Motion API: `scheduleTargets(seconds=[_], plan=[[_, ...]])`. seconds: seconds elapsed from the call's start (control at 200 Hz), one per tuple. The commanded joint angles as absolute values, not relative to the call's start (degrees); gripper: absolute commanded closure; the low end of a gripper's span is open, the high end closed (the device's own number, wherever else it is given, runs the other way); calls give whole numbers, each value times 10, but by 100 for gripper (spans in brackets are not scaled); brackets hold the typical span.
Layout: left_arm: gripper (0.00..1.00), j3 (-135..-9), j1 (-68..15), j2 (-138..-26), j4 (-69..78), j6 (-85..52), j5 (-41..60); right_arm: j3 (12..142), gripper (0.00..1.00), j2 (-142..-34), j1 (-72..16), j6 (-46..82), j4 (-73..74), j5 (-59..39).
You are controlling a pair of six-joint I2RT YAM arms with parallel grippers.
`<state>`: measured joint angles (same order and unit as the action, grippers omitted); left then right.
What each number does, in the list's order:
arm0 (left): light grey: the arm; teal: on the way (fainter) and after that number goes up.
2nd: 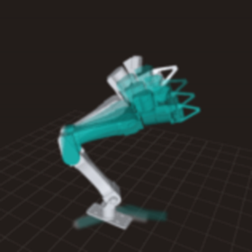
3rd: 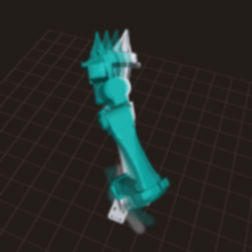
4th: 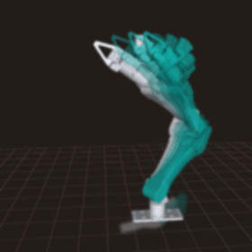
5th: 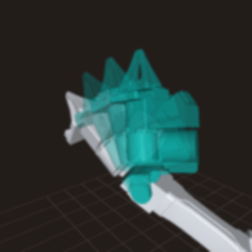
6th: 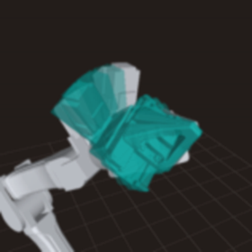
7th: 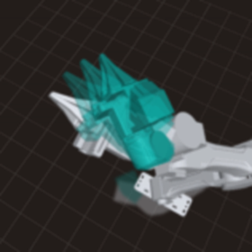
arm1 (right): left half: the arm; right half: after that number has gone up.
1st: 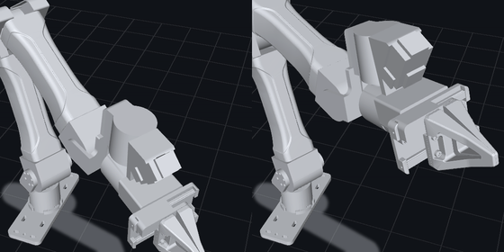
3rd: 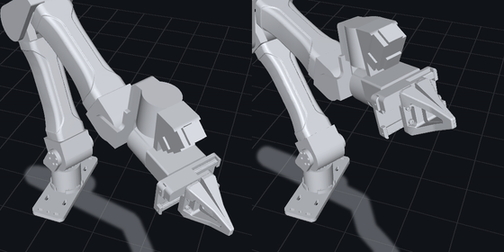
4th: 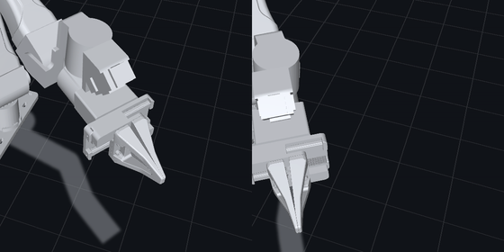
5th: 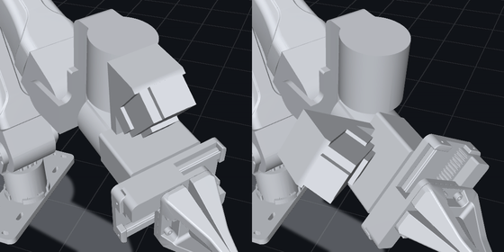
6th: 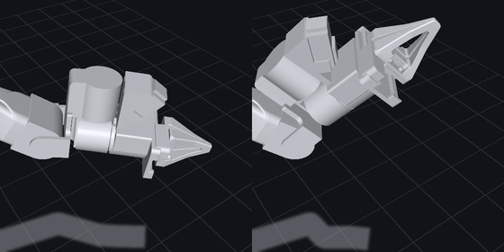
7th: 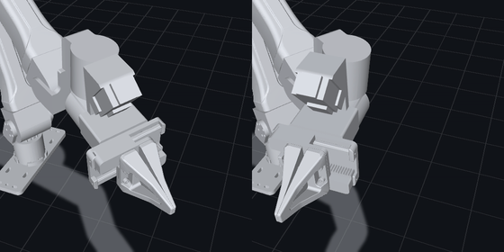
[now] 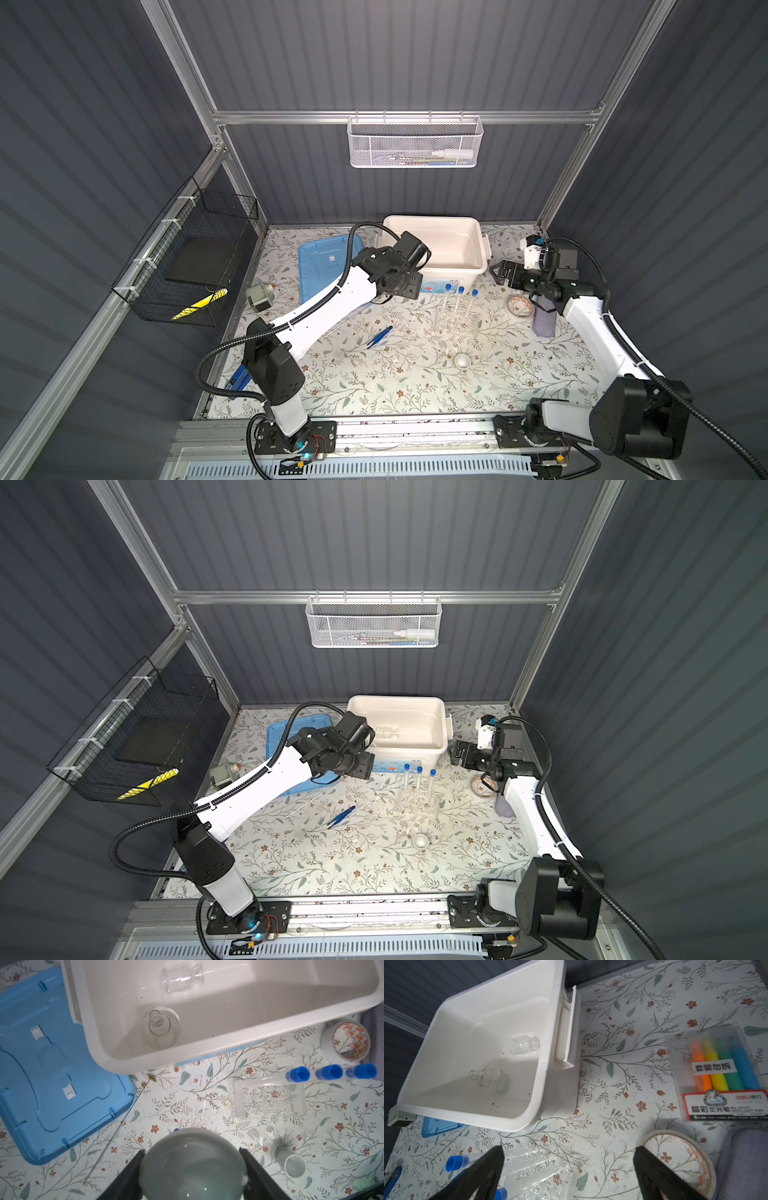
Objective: Organize the chemistry lab equipment
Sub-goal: 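Carry the white dish with left gripper over the white bin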
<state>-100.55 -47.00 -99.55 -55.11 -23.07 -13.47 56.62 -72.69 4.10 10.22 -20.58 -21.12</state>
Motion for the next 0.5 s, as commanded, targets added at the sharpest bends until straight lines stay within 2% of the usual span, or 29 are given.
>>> scheduleTargets(seconds=[0.0,0.195,0.495], plan=[[33,-1055,-447,-1015,-565,-180,-129,565,1,-726,43,111,-196,-234],[33,-1156,-415,-1068,-539,-142,-112,570,1,-730,43,118,-190,-250],[33,-1265,-367,-1179,-500,-126,-34,576,1,-735,43,134,-185,-273]])
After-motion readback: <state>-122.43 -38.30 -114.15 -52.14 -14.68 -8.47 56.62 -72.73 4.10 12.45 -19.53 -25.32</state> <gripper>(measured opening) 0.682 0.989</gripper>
